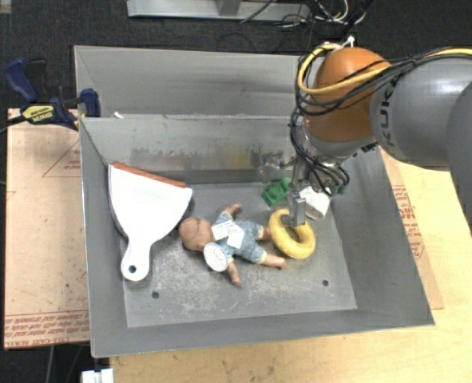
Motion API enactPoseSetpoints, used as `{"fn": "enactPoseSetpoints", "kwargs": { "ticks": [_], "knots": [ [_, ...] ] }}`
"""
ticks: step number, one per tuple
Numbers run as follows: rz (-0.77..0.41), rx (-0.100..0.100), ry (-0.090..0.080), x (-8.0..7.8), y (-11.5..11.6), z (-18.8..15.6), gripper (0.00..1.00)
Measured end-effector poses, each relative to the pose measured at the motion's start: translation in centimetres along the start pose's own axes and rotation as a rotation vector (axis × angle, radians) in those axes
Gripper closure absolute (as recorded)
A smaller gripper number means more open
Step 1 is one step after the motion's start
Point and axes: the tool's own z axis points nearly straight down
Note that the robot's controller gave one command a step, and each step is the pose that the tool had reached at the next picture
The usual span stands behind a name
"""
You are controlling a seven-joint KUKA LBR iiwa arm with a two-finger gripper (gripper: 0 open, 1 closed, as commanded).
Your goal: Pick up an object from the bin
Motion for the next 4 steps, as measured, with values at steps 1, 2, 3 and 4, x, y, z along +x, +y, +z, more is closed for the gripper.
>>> {"fn": "enactPoseSetpoints", "kwargs": {
  "ticks": [1,2,3,4],
  "knots": [
    [0.012,-0.001,-0.001,1.1,8.4,0.5,0.00],
    [-0.009,-0.004,-0.008,-0.5,0.5,3.2,0.00],
    [0.312,-0.004,-0.006,6.5,10.2,3.3,1.00],
    [0.312,-0.004,-0.006,6.5,10.2,3.3,1.00]
  ]
}}
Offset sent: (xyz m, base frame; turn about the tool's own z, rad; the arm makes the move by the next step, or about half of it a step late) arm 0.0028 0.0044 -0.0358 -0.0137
